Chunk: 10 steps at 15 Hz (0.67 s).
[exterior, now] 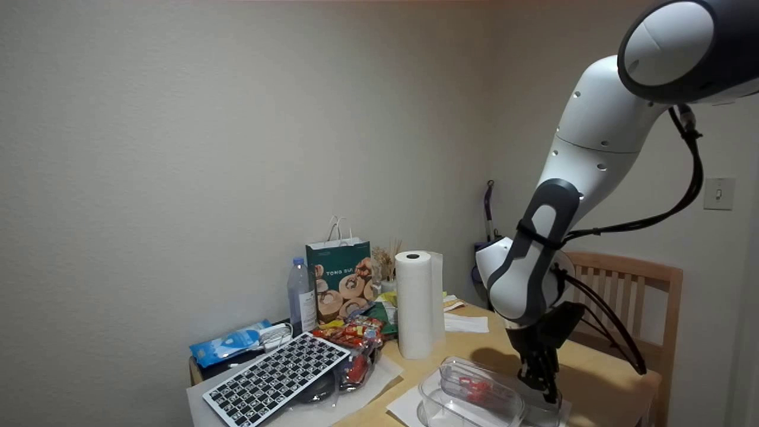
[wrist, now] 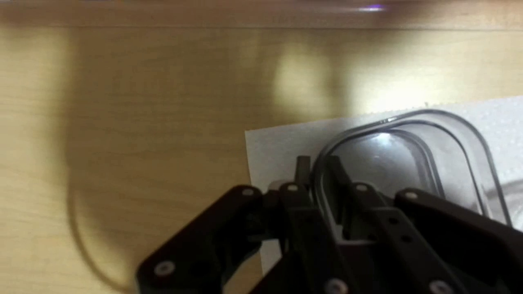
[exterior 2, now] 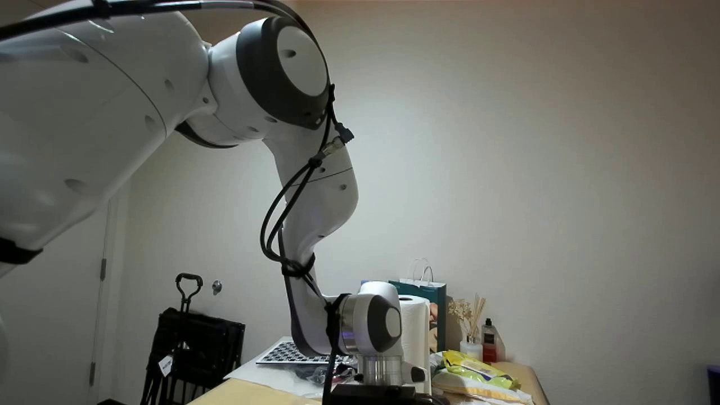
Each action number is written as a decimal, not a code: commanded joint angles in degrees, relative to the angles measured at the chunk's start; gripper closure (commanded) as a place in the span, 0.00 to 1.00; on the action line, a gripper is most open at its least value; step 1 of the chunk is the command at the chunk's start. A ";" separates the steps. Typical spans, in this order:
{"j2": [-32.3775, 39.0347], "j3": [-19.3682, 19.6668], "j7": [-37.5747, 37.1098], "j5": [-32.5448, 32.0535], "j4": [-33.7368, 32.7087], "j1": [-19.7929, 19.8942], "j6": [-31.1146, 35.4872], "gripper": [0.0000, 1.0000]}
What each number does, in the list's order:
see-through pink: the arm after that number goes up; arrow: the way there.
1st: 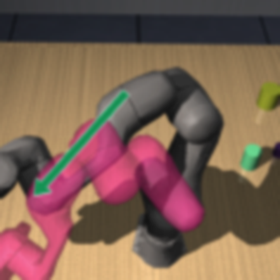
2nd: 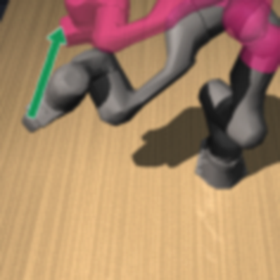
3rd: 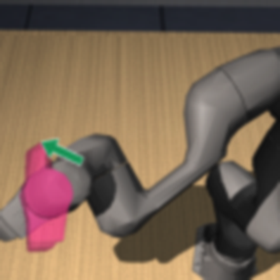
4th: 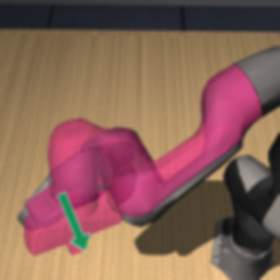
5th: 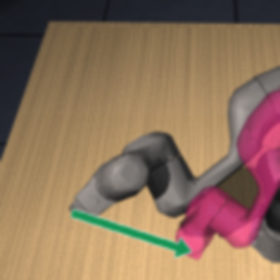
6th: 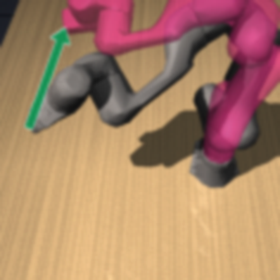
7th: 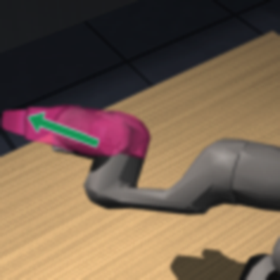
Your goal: Pick up the bowl and pour it's contents in the bowl
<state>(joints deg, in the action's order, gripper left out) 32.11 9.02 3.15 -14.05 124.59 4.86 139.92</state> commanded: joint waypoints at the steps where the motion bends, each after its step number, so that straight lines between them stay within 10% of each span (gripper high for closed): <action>1: 0.52 -0.17 0.29 0.25 0.24 0.53 -1.48 0.95; 2: 0.63 -0.20 0.34 0.18 0.26 0.54 -1.48 0.63; 8: 1.92 -0.92 0.94 0.62 0.16 0.70 -1.41 0.31; 9: 1.94 -0.90 0.94 0.58 0.14 0.68 -1.41 0.38; 10: 1.98 -0.87 0.86 0.49 0.10 0.62 -1.31 0.67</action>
<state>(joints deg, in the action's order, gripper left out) 33.61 8.80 3.15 -14.00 124.61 5.00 139.01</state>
